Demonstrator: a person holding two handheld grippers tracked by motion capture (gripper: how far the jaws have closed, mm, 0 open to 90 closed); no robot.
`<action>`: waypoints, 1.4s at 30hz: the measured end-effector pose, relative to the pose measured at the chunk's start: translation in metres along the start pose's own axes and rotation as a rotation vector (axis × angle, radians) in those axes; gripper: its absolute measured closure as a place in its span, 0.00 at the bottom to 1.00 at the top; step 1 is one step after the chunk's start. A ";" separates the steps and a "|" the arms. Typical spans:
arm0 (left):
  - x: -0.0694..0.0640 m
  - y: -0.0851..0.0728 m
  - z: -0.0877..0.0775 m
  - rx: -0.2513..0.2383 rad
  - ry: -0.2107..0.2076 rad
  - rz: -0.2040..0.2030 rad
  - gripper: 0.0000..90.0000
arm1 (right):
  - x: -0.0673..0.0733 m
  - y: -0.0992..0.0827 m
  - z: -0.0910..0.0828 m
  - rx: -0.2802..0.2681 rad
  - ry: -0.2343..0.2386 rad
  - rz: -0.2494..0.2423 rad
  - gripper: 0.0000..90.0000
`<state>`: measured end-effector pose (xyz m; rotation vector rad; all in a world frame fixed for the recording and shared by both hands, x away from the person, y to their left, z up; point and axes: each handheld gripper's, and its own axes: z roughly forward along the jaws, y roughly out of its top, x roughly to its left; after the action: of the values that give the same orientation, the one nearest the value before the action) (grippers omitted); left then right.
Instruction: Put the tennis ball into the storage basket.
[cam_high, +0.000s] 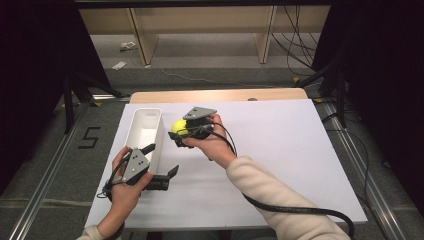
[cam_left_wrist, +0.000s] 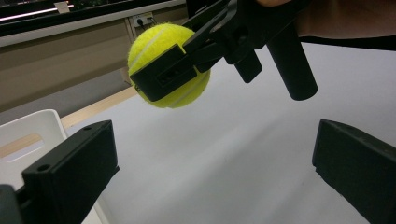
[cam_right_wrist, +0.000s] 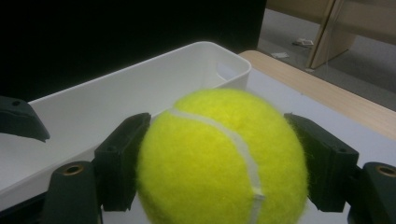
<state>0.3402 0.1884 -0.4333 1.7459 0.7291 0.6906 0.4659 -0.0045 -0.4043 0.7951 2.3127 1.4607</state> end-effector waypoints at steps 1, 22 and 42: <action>0.000 0.000 0.000 0.000 -0.001 0.002 0.00 | 0.000 0.001 0.000 0.001 0.000 -0.004 0.30; 0.000 0.000 0.000 -0.001 -0.001 0.003 0.00 | 0.004 0.010 0.011 0.004 0.001 -0.014 0.30; 0.000 0.000 0.000 -0.001 -0.002 0.004 0.00 | 0.012 0.022 0.023 0.006 0.014 -0.029 0.30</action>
<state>0.3399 0.1886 -0.4330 1.7473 0.7234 0.6919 0.4748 0.0264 -0.3945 0.7528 2.3302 1.4522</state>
